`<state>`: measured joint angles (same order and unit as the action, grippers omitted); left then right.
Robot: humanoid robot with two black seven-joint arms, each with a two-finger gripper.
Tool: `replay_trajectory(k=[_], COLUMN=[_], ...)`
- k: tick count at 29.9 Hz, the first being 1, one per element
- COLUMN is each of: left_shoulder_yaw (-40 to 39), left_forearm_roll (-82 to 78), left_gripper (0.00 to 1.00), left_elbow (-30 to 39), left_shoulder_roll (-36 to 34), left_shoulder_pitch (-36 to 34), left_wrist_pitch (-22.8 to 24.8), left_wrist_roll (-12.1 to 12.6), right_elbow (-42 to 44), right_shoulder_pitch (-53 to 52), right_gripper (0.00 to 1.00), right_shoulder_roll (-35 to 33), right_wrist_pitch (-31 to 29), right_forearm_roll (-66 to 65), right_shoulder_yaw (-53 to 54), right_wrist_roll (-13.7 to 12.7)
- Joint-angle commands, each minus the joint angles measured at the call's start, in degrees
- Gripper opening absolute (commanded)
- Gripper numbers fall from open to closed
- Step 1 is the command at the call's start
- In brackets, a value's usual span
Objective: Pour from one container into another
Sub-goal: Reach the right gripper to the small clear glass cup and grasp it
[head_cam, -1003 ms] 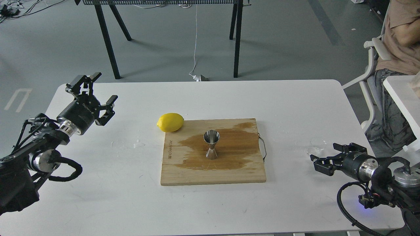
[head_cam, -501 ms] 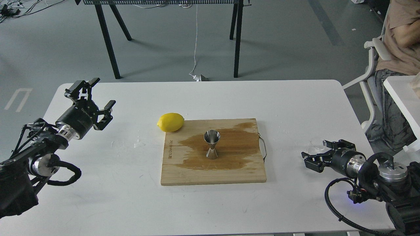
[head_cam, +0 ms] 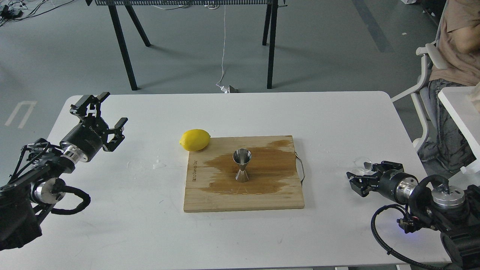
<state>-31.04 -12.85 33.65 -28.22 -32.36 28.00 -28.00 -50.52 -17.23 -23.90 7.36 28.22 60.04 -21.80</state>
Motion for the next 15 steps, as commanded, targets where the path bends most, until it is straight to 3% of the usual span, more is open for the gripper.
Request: replay_trajectory(k=[1, 15], left_shoulder_yaw=[0.01, 0.01], left_forearm_roll=[0.01, -0.07], left_gripper=[0.93, 0.94], left_elbow=[-0.16, -1.92], left_shoulder_roll=[0.00, 0.00], left_shoulder_pitch=[0.02, 0.72], left_wrist_pitch=[0.00, 0.00], left_wrist_roll=[0.00, 0.00], right_elbow=[0.07, -0.10], right_shoulder_pitch=[0.01, 0.10], right_gripper=[0.61, 0.51], right_shoulder_roll=[0.00, 0.00], right_wrist_pitch=[-0.15, -1.12], right_forearm_roll=[0.00, -2.02], right_shoulder_yaw=[-0.01, 0.08], right_wrist_roll=[0.00, 0.00])
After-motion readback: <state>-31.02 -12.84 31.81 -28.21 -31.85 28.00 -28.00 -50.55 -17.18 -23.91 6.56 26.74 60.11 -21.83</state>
